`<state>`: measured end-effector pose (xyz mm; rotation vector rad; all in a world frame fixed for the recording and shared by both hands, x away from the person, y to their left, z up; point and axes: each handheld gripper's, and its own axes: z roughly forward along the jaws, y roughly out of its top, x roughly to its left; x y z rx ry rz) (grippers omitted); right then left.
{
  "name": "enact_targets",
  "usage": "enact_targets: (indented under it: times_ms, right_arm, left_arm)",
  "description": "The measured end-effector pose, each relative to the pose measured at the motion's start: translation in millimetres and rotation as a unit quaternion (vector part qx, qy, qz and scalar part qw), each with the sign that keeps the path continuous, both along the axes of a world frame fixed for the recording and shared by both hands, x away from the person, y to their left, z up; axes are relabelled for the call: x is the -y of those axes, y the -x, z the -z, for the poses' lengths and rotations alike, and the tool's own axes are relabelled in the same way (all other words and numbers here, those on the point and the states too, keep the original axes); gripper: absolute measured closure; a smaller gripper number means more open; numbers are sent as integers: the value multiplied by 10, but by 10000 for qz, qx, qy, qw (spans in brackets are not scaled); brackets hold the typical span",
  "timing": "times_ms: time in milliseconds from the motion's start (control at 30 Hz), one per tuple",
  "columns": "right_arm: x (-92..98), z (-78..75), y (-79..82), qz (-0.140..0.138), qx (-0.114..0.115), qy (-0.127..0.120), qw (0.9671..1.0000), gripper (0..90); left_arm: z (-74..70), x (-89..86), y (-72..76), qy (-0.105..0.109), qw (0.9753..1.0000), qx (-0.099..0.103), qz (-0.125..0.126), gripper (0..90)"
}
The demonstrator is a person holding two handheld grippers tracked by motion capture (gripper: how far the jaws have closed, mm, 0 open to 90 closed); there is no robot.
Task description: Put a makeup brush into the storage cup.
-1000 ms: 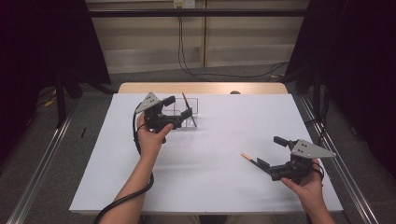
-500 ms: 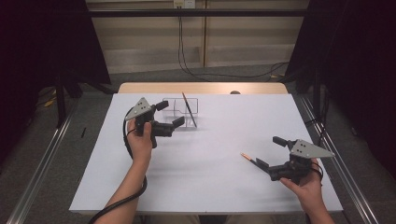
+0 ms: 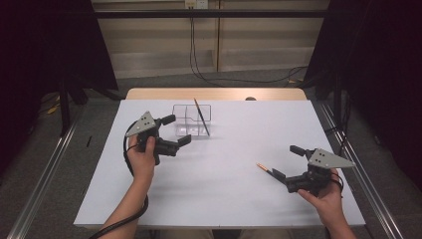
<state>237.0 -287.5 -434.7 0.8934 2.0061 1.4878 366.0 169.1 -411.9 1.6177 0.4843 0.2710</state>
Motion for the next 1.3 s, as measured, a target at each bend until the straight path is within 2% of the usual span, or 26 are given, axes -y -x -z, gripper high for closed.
enact_targets:
  times_ms: [500, 967, 1000, 1033, 1300]
  right_arm:
    - [-10, 16, 1, 31, -32, 49, 10000, 0]
    - [-26, -2, -3, 17, 4, 58, 10000, 0]
    - [-28, -2, -4, 6, 4, 59, 10000, 0]
    - [-30, -2, -5, -1, 11, 60, 10000, 0]
    - [-22, -9, 1, 19, 12, 35, 10000, 0]
  left_arm:
    - [-22, -202, 156, -72, 10000, -11, 43, 0]
    - [-55, -429, 315, -93, 9998, 74, -136, 0]
    - [-57, -449, 330, -42, 9999, 53, -151, 0]
    - [-61, -472, 336, -89, 9998, 59, -154, 0]
    - [-58, -607, 413, -84, 9996, 41, -272, 0]
